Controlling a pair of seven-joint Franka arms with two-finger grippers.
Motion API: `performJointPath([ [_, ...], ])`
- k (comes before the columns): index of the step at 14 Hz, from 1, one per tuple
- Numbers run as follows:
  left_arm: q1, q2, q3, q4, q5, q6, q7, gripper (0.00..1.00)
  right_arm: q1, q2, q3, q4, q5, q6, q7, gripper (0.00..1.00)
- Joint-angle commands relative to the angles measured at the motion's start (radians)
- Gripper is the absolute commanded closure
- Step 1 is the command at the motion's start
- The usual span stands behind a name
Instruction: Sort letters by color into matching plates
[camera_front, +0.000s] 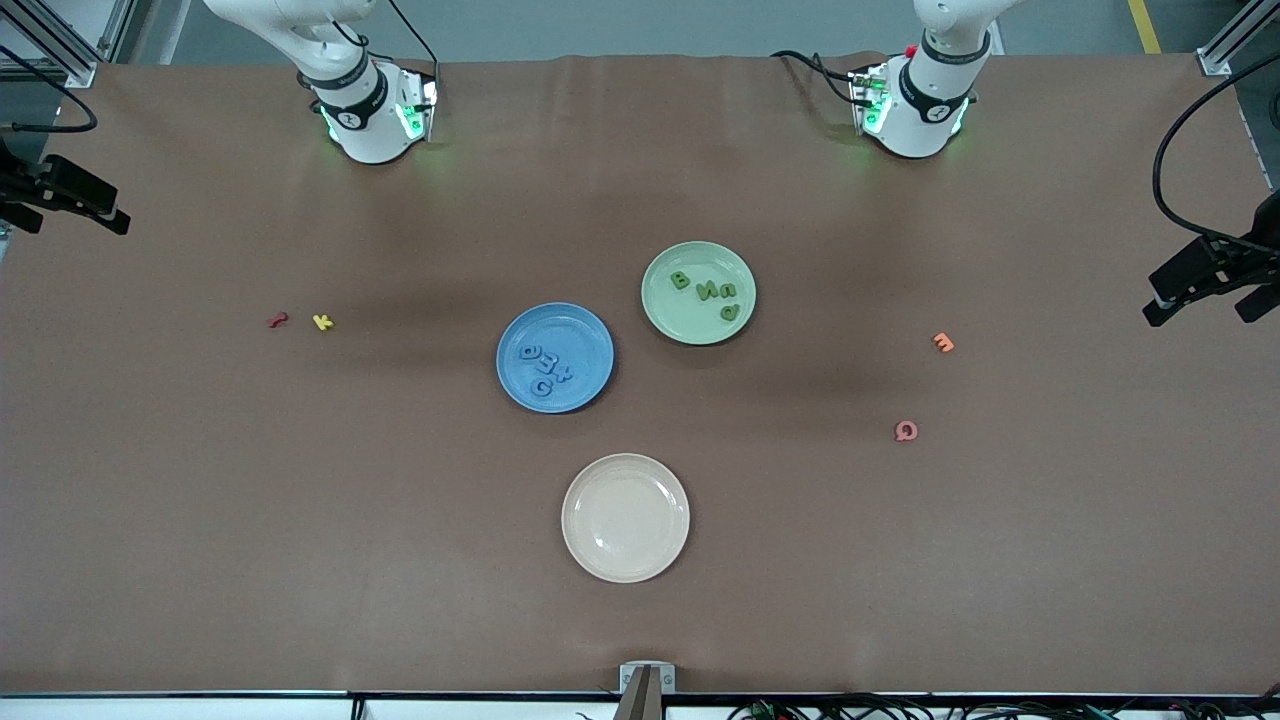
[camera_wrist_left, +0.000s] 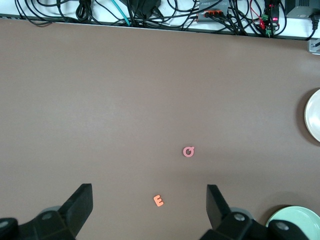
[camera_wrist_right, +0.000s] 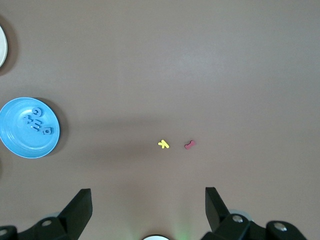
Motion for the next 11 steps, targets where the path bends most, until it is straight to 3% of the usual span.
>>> performJointPath([
  [1, -0.09, 0.015, 0.086, 0.029, -0.02, -0.028, 0.02, 0.0, 0.003, -0.022, 0.004, -0.02, -0.006, -0.001, -0.005, 0.0],
  [3, -0.289, 0.012, 0.291, 0.029, -0.02, -0.048, 0.02, 0.0, 0.003, -0.022, 0.002, -0.02, -0.006, -0.005, -0.005, 0.0],
  [6, -0.491, 0.004, 0.506, 0.029, -0.02, -0.08, 0.024, 0.0, 0.003, -0.022, 0.002, -0.02, -0.006, -0.01, -0.005, 0.0],
  [11, -0.539, -0.016, 0.553, 0.014, -0.022, -0.106, 0.021, 0.0, 0.003, -0.021, 0.002, -0.01, -0.006, -0.03, -0.008, 0.0],
])
